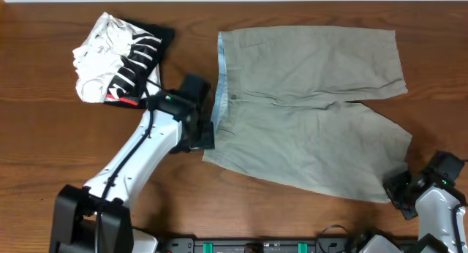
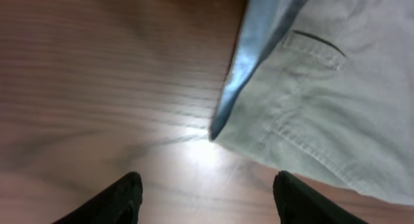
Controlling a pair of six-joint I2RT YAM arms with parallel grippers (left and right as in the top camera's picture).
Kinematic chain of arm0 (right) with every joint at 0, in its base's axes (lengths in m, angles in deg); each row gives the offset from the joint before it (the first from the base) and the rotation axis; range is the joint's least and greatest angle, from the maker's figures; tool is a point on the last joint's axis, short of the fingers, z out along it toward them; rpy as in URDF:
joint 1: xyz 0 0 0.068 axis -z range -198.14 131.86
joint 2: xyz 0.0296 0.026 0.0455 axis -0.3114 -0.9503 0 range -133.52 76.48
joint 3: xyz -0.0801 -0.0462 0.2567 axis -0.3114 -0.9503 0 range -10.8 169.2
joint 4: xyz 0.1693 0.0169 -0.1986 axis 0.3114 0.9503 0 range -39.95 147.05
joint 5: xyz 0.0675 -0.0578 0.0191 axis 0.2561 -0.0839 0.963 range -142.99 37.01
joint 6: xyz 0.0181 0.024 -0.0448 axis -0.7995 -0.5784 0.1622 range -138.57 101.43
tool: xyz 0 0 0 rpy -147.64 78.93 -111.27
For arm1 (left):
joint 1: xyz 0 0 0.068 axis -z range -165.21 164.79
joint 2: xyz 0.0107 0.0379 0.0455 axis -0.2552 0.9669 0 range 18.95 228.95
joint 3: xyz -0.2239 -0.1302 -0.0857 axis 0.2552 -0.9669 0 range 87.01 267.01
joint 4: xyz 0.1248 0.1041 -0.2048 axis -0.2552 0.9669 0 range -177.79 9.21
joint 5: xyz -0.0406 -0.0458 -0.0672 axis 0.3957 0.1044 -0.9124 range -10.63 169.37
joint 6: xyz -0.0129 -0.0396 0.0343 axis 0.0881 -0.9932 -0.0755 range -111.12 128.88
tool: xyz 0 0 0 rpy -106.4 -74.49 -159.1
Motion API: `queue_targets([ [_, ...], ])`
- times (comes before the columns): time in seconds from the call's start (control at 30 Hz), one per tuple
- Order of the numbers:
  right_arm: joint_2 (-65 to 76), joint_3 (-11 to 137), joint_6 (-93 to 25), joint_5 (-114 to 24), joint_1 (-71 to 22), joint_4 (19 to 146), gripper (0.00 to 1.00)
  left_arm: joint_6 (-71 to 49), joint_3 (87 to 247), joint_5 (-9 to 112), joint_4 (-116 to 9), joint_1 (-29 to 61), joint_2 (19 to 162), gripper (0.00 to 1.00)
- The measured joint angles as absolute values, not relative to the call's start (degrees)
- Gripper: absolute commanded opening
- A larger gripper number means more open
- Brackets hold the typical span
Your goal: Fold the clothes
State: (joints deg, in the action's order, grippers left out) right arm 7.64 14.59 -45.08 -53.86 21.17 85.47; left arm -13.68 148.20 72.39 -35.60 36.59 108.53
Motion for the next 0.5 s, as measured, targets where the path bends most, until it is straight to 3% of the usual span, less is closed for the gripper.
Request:
queue_targets([
  [0.5,7.64,14.54,-45.05,-53.66,21.17,85.01,0.04,-15.87,136.72,64.94,-50.86,36.59,108.53,0.68],
])
